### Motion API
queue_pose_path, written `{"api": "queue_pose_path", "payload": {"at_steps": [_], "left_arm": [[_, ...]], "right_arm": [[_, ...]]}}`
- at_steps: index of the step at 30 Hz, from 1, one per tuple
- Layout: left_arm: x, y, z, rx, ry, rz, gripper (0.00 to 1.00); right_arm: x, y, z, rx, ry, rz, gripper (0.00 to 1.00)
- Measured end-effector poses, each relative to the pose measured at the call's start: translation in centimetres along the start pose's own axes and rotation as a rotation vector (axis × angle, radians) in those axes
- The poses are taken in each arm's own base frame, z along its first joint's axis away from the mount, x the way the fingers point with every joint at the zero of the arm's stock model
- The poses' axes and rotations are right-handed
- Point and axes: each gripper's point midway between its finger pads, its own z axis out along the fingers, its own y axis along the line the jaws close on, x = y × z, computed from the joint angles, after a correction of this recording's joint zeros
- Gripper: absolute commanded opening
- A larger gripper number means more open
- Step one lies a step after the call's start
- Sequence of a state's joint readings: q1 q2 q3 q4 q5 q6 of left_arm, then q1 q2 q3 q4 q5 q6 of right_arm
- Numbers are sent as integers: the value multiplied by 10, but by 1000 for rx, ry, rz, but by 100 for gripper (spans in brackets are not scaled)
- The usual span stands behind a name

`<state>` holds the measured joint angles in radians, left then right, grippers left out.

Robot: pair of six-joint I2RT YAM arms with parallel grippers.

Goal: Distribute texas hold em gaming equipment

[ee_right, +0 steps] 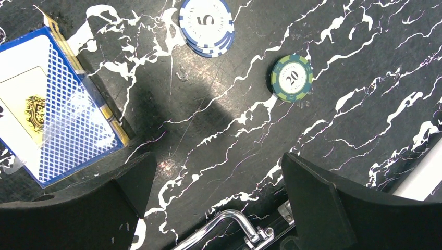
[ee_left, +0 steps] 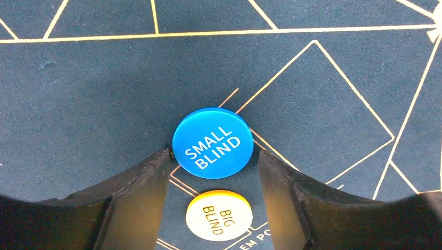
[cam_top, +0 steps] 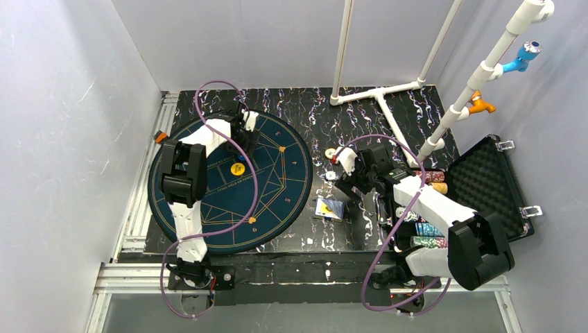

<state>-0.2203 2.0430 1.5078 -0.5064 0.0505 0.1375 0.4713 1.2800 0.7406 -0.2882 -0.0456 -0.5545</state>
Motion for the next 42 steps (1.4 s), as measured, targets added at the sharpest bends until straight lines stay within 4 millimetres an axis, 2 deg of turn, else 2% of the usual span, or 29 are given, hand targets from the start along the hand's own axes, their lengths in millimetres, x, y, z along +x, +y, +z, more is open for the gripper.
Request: {"api": "queue_pose_path", "payload": {"at_steps": [6,11,17,24,30,35,39,42], "left_arm": [[-1,2,1,-10,-3,29,38],[-4,-2,1,-6,-10,74,30],[-2,-25,-9,36,-27,147,29],[-7,-82,-35,120,-85,263,29],[-3,-123,-38,168,-86,351,31],[-1,-136,-26,181,-64,381,31],[7,-137,-9,181,-20,384,32],[5,-137,-3,177,-10,386,37]], "right_arm": [[-1,0,-1,-3,-7,0,100],[-1,-1,-1,-2,-8,4,100],[0,-2,-2,3,-8,8,100],[-1,-13,-9,31,-29,30,100],[-2,-18,-13,41,-43,45,100],[-3,-21,-16,49,-54,53,100],[-3,-24,-19,58,-61,59,100],[-3,-25,-19,57,-63,60,100]]}}
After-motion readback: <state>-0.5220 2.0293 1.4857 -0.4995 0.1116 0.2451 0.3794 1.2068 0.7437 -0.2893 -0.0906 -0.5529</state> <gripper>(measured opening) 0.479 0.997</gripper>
